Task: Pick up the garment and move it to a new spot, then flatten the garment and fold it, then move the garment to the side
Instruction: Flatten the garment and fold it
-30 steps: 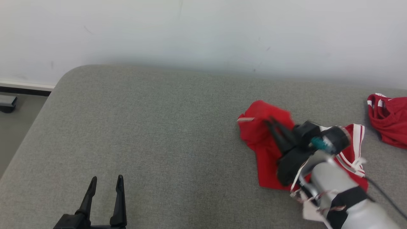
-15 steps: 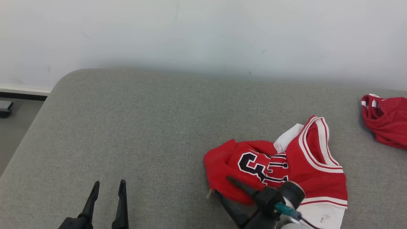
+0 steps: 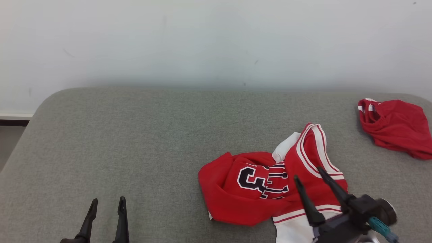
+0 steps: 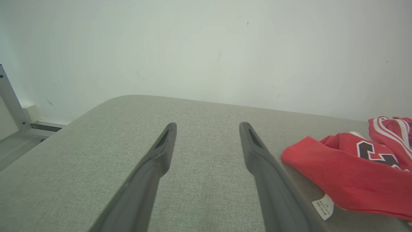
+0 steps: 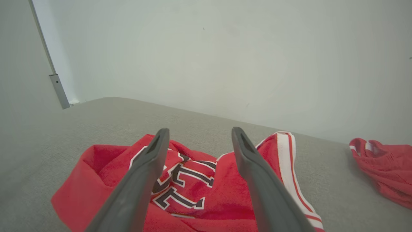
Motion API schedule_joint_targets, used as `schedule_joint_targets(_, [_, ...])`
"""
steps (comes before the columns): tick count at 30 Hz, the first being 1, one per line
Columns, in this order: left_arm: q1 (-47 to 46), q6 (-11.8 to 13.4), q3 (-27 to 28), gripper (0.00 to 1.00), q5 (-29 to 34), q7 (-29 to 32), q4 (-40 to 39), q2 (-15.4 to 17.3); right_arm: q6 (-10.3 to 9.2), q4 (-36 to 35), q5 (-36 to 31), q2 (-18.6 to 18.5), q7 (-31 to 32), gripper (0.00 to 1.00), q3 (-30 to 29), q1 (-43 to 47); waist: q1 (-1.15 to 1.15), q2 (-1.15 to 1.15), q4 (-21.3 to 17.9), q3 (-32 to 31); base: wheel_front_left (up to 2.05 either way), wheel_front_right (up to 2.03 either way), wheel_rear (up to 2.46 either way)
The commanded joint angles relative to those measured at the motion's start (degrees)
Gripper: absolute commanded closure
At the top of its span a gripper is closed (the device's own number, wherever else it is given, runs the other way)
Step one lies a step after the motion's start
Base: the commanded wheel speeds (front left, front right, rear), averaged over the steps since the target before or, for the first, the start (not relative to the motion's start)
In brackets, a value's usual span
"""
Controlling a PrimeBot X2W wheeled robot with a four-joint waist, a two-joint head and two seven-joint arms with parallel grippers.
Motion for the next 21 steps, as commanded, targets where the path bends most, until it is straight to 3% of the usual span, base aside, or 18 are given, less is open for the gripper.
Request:
schedule_joint_targets(1, [0.5, 0.1, 0.1, 0.00, 0.3, -0.2, -0.3, 0.1, -0.15, -0.7, -1.3, 1.3, -0.2, 0.00, -3.9, 2.8, 0.00, 0.00, -0.8, 0.0, 0.00, 0.00, 0.00])
schedule_joint_targets(7, [0.5, 0.1, 0.0, 0.00, 0.4, -0.2, -0.1, 0.1, -0.15, -3.7, -3.6, 5.8, -0.2, 0.00, -12.6, 7.9, 0.00, 0.00, -2.7, 0.7, 0.00, 0.00, 0.00])
schedule_joint_targets(16, [-2.1, 0.1, -1.3, 0.00, 0.1, -0.2, 1.1, 1.1, -0.15, -5.2, -5.2, 9.3, -0.2, 0.00, -13.8, 9.4, 0.00, 0.00, -5.7, 2.0, 0.00, 0.00, 0.00])
schedule_joint_targets(21, [-8.0, 0.1, -5.3, 0.00, -2.1, -0.1, 3.5, 5.2, -0.15, -4.8, -5.2, 10.3, -0.2, 0.00, -13.0, 7.5, 0.00, 0.00, -7.7, 3.6, 0.00, 0.00, 0.00])
